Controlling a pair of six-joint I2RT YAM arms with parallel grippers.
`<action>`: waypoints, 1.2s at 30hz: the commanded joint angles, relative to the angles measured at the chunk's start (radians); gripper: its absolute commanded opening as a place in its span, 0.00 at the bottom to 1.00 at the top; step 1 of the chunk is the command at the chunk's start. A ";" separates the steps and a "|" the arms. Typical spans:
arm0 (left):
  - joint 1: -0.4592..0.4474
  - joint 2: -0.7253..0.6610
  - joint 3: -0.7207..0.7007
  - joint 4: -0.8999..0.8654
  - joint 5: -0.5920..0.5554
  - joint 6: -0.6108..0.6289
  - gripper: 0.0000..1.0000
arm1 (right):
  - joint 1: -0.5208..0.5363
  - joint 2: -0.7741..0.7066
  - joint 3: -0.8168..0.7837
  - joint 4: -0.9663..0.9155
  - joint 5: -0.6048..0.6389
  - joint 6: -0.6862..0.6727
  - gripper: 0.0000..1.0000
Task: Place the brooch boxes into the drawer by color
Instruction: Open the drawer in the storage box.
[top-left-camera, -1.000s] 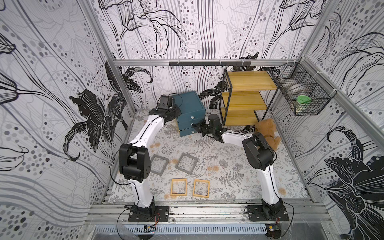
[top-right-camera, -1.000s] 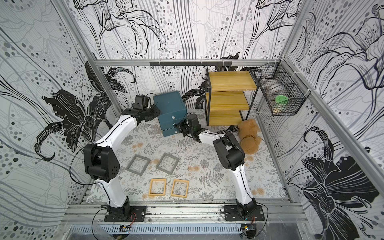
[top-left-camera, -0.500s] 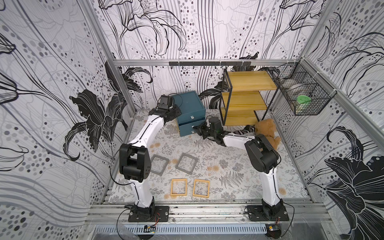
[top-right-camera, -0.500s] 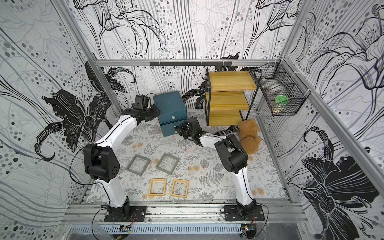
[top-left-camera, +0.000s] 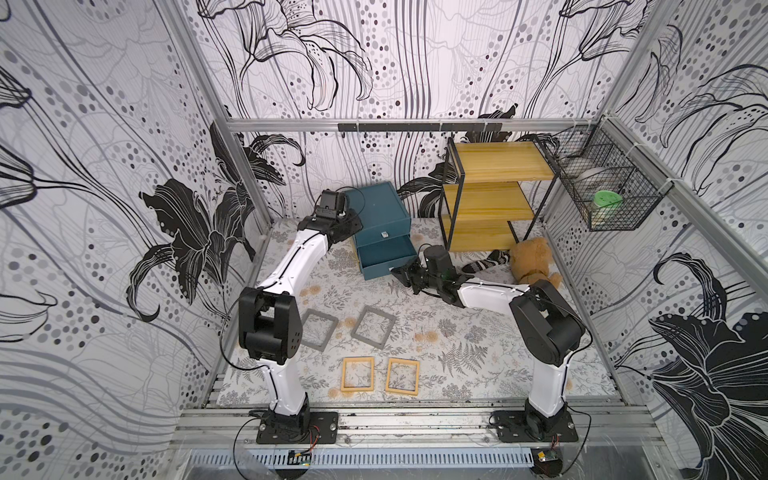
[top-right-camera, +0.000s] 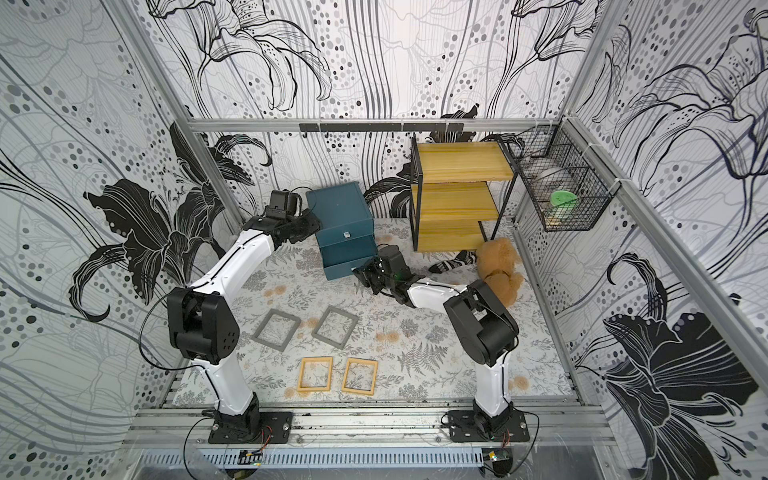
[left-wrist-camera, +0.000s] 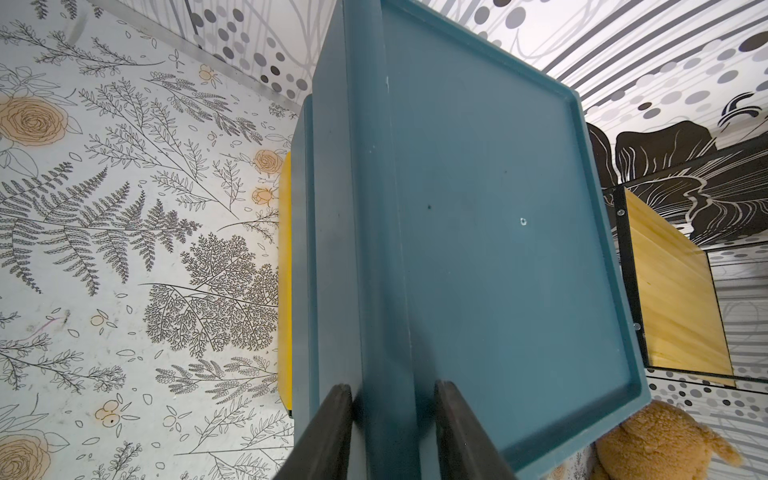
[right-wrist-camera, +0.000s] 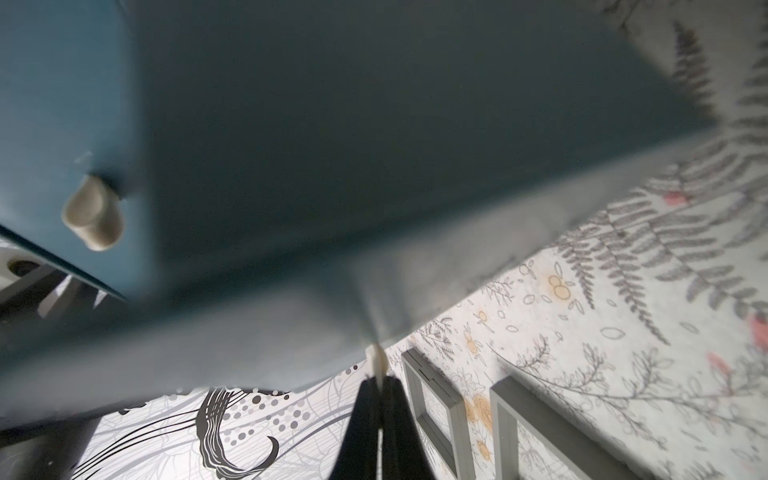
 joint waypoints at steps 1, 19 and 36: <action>-0.007 -0.005 -0.006 -0.012 0.006 0.004 0.37 | 0.014 -0.059 -0.038 -0.047 -0.009 0.004 0.00; -0.008 -0.005 0.006 -0.015 0.003 0.004 0.37 | 0.030 -0.189 -0.132 -0.169 -0.001 -0.006 0.00; -0.007 -0.019 0.009 -0.021 0.012 0.003 0.38 | 0.027 -0.176 -0.082 -0.213 0.008 -0.078 0.29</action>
